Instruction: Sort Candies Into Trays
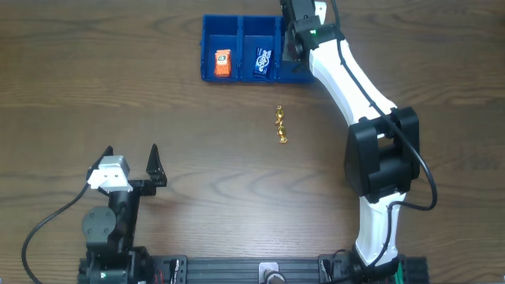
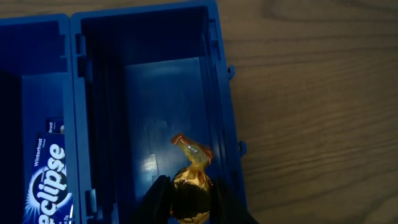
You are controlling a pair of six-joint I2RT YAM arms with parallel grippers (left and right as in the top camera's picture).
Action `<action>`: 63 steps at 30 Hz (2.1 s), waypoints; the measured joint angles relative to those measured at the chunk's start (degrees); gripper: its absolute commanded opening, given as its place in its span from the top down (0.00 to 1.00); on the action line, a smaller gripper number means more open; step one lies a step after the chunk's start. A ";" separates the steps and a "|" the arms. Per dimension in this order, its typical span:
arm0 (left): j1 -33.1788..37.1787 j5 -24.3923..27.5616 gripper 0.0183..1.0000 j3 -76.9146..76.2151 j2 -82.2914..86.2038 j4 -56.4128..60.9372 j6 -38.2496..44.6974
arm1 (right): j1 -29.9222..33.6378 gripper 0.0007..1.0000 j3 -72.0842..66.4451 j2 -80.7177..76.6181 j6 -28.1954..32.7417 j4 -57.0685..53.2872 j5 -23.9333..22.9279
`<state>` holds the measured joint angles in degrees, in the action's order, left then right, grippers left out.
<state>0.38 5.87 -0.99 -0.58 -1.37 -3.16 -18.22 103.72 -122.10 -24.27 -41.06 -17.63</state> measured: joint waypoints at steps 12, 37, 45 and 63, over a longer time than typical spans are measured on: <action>0.00 -0.02 0.00 0.00 0.00 0.00 0.00 | 0.00 0.91 0.00 -0.35 1.16 2.80 1.46; 0.00 -0.02 0.00 0.00 0.00 -0.02 0.00 | -6.43 0.00 -0.17 2.69 0.55 -13.73 3.17; 0.00 -0.02 0.00 0.00 0.00 -0.02 0.00 | -11.06 0.00 -4.90 5.81 -1.66 -18.10 9.38; 0.00 -0.02 0.00 0.00 0.00 -0.02 0.00 | -10.84 0.00 -19.89 5.79 -3.61 -10.10 13.38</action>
<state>0.38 5.85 -0.99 -0.58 -1.39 -3.16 -29.06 83.83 -116.31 -27.88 -51.16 -4.25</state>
